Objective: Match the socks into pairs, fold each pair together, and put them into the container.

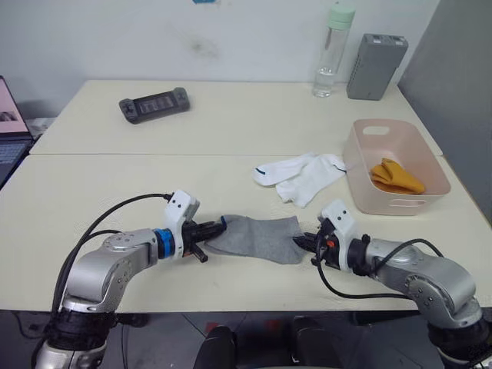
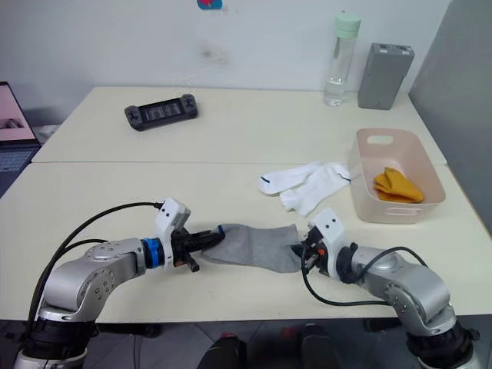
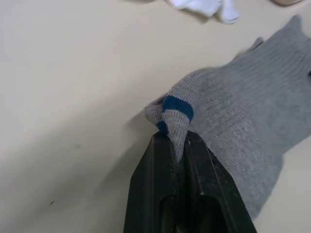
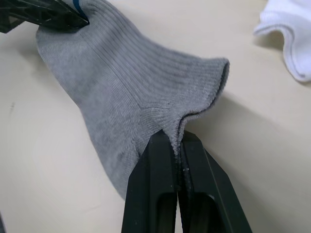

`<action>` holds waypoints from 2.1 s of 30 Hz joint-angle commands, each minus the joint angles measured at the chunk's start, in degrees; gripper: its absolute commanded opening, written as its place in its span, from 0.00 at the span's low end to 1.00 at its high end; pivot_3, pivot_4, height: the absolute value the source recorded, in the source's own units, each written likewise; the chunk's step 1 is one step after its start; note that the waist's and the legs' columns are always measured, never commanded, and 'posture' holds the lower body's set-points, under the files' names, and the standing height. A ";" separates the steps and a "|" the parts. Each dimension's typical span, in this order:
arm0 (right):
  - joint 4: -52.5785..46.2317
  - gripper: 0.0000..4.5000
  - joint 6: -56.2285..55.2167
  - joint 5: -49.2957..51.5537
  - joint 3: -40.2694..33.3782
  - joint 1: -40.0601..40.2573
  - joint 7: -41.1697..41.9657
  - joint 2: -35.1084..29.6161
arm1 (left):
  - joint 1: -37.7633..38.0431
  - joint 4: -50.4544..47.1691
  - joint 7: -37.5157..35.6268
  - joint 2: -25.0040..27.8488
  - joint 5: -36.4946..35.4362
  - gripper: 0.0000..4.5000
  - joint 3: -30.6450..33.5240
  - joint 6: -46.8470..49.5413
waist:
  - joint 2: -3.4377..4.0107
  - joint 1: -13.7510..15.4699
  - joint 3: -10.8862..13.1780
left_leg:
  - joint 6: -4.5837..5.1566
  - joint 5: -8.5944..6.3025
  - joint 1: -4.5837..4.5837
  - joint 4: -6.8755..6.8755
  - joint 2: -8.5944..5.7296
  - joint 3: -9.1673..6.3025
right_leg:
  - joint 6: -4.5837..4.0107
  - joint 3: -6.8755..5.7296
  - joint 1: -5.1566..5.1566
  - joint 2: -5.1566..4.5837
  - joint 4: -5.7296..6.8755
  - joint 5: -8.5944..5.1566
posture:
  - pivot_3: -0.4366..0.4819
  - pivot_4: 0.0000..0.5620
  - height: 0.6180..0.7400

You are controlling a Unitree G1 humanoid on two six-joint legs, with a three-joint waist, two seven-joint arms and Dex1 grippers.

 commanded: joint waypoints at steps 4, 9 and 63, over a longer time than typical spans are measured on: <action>1.61 0.12 -0.60 -1.71 1.11 -2.81 0.50 1.52 | 1.57 -0.90 1.39 -0.58 0.71 0.00 0.35 -1.04 | 0.00 0.37 0.00 | 0.00 0.00 -0.08 0.00 -0.01 -0.01 | -0.02 -0.02 -0.04 -0.04 -0.04 0.01 | 0.48 0.27 1.00; 0.42 0.47 -0.77 -2.40 0.79 -1.67 -0.28 2.03 | 3.04 -1.80 1.37 -0.03 1.12 0.25 0.93 -2.26 | 0.00 0.38 0.00 | 0.00 0.00 -0.06 0.00 -0.02 -0.01 | 0.02 -0.02 -0.02 -0.05 -0.04 -0.01 | 0.48 0.27 1.00; 13.91 0.01 -21.48 -21.36 9.48 -3.32 2.15 12.49 | 0.44 10.92 -16.20 5.16 16.64 0.00 -10.51 -26.33 | 0.03 -0.84 0.00 | 0.00 0.00 0.11 0.02 0.02 0.01 | 0.14 0.01 0.03 0.00 0.12 -0.10 | 0.48 0.27 1.00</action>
